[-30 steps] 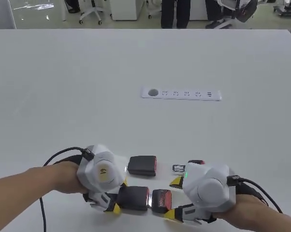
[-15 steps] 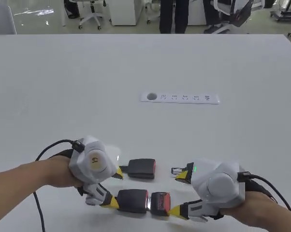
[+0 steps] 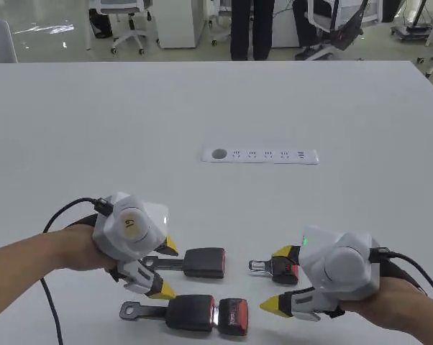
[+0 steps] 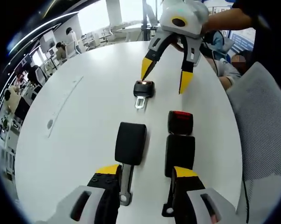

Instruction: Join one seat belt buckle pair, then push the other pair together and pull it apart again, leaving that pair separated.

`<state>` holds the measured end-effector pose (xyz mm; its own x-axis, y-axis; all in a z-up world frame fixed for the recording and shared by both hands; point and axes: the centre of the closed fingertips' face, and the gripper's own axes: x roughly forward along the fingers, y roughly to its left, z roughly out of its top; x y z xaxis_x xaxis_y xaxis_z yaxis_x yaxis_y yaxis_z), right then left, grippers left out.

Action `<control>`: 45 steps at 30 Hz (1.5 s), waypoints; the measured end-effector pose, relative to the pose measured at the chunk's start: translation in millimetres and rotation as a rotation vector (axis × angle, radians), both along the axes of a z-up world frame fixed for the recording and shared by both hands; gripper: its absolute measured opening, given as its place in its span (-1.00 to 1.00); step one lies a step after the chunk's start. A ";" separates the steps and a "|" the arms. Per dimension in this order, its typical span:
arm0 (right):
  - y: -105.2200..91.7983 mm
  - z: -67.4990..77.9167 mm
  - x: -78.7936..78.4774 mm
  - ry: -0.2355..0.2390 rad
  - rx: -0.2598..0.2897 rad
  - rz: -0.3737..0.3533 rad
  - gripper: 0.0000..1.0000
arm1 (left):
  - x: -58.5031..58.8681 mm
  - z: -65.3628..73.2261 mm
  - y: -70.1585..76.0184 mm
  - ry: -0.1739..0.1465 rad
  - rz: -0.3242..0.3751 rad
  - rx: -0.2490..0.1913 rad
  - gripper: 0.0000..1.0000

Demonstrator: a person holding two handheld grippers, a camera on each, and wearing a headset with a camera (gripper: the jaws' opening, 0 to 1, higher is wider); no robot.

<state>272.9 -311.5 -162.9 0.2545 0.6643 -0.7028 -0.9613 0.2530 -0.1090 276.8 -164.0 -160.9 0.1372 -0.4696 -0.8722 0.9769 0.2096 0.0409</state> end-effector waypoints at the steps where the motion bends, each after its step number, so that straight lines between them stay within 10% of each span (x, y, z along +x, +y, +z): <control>1: -2.0 -0.3 1.7 0.001 -0.002 -0.003 -0.06 | 7.6 -0.9 3.9 -0.001 0.003 -0.002 -0.12; 18: -29.2 -12.4 26.9 -0.002 -0.057 -0.004 -0.13 | 35.2 -10.8 -8.8 0.000 -0.027 0.011 -0.13; 45: -36.8 -47.0 38.9 0.033 -0.179 0.166 -0.33 | 36.0 -38.4 -20.5 0.071 -0.096 0.094 -0.29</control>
